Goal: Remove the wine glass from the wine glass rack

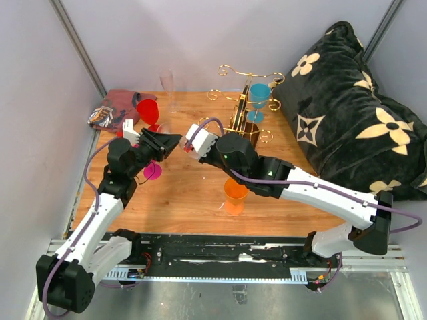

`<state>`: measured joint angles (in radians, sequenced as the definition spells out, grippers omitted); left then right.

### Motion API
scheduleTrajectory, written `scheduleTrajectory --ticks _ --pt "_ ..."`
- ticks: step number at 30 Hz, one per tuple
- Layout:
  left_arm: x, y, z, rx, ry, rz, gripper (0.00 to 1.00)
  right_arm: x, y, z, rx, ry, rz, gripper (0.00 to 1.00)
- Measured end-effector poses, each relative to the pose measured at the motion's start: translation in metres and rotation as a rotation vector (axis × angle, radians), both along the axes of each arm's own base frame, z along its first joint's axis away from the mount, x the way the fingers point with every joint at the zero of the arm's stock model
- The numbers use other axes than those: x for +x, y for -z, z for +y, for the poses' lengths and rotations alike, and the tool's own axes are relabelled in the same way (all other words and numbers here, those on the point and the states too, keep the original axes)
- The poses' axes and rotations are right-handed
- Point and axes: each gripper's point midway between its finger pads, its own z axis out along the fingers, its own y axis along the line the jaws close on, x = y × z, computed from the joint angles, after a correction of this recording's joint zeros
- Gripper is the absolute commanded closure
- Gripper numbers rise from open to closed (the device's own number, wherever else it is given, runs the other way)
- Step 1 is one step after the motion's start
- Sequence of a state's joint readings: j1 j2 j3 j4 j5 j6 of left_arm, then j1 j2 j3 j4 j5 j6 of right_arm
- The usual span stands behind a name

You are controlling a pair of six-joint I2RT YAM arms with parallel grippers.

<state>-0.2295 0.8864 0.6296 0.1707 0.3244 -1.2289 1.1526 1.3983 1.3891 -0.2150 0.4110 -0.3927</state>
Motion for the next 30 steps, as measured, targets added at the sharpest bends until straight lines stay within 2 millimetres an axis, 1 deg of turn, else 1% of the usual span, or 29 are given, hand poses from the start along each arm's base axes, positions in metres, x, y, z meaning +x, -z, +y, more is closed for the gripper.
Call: scheduleTrajectory --ticks 7,10,13,16,21,22,24,27,30 --pt "-0.001 -0.003 -0.003 -0.019 0.016 -0.017 0.99 -0.009 0.003 -0.001 0.030 -0.047 -0.004 0.99" --pt "-0.003 -0.002 -0.005 -0.037 0.031 -0.015 0.99 -0.014 0.007 -0.003 0.045 -0.072 -0.025 0.99" --pt "-0.005 -0.003 -0.007 -0.056 0.042 -0.020 0.99 -0.022 0.015 -0.003 0.066 -0.104 -0.058 0.99" --pt "-0.007 -0.010 -0.007 -0.073 0.045 -0.038 0.99 -0.026 0.025 -0.003 0.090 -0.130 -0.079 0.98" --pt "-0.013 -0.031 -0.006 -0.114 0.043 -0.106 0.99 -0.035 0.040 0.004 0.110 -0.180 -0.102 0.97" --pt "-0.014 -0.034 -0.006 -0.119 0.045 -0.118 0.99 -0.036 0.042 0.005 0.115 -0.186 -0.107 0.95" --pt "-0.017 -0.041 -0.005 -0.129 0.045 -0.142 0.99 -0.037 0.043 0.007 0.127 -0.199 -0.118 0.87" --pt "-0.018 -0.045 -0.005 -0.135 0.046 -0.158 0.99 -0.039 0.042 0.010 0.143 -0.215 -0.132 0.85" --pt "-0.019 -0.047 -0.006 -0.138 0.050 -0.163 0.99 -0.040 0.039 0.013 0.161 -0.230 -0.144 0.66"
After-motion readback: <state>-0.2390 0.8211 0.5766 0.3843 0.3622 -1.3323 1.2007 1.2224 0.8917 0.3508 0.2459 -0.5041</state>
